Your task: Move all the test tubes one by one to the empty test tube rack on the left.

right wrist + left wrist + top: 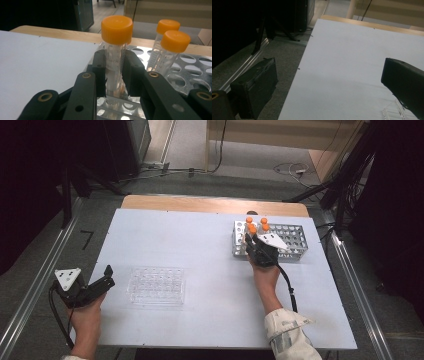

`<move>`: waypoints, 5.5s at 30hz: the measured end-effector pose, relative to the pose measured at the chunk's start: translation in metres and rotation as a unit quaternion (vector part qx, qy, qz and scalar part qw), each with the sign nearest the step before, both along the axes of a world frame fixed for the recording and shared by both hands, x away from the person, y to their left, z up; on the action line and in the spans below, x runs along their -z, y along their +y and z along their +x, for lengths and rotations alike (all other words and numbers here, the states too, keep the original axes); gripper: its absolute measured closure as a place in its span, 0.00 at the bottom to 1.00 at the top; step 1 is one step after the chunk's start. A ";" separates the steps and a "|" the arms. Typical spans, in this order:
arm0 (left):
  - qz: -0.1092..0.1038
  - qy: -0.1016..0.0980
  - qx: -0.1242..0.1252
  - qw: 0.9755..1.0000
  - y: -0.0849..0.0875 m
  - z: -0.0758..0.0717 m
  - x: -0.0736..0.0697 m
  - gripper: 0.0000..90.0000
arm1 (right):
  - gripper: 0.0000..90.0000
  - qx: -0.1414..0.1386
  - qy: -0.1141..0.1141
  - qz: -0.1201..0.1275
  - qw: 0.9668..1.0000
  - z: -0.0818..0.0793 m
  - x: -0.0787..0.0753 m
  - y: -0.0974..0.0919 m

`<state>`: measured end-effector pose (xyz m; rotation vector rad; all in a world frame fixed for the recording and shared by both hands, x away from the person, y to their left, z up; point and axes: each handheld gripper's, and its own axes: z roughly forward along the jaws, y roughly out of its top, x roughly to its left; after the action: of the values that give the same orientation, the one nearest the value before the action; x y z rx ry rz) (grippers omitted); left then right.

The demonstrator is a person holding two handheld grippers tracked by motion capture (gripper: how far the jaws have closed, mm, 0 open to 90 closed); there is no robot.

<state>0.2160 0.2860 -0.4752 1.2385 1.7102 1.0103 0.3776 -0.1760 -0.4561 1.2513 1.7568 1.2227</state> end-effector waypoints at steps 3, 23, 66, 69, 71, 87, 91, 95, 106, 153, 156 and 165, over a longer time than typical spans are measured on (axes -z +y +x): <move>0.000 0.000 0.000 1.000 0.000 0.000 0.000 0.02 | 0.79 -0.004 -0.007 0.000 1.000 -0.001 -0.005 0.000; -0.006 -0.015 0.035 0.999 -0.010 -0.002 -0.013 0.02 | 0.80 -0.031 -0.039 0.022 0.998 -0.022 -0.041 0.000; 0.013 -0.028 0.257 0.966 -0.145 0.048 -0.052 0.09 | 0.80 -0.176 0.033 -0.029 0.983 -0.046 -0.009 0.088; 0.012 -0.029 0.263 0.964 -0.150 0.050 -0.053 0.09 | 0.80 -0.182 0.035 -0.032 0.982 -0.047 -0.007 0.091; 0.011 -0.031 0.265 0.964 -0.151 0.051 -0.053 0.10 | 0.80 -0.185 0.036 -0.031 0.982 -0.047 -0.007 0.094; 0.005 -0.028 0.320 0.947 -0.177 0.067 -0.061 0.18 | 0.80 -0.205 0.032 -0.036 0.978 -0.053 -0.008 0.105; 0.015 -0.025 0.321 0.947 -0.181 0.070 -0.059 0.20 | 0.80 -0.213 0.030 -0.037 0.976 -0.056 -0.008 0.108; 0.025 -0.018 0.326 0.945 -0.184 0.073 -0.056 0.24 | 0.80 -0.217 0.033 -0.034 0.975 -0.058 -0.008 0.110; 0.031 -0.035 0.348 0.936 -0.194 0.074 -0.054 0.56 | 0.80 -0.227 0.030 -0.032 0.973 -0.060 -0.009 0.113; 0.003 -0.070 0.322 0.944 -0.166 0.059 -0.080 0.79 | 0.23 -0.229 0.048 -0.037 0.972 -0.058 -0.008 0.099; 0.001 -0.075 0.311 0.947 -0.157 0.054 -0.084 0.79 | 0.22 -0.226 0.049 -0.039 0.972 -0.057 -0.008 0.097; -0.005 -0.079 0.275 0.958 -0.123 0.035 -0.096 0.79 | 0.19 -0.217 0.051 -0.034 0.974 -0.056 -0.008 0.088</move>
<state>0.2512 0.1632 -0.3795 1.4712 1.1470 0.7334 0.3217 -0.0884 -0.4482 0.9308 2.2078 1.3357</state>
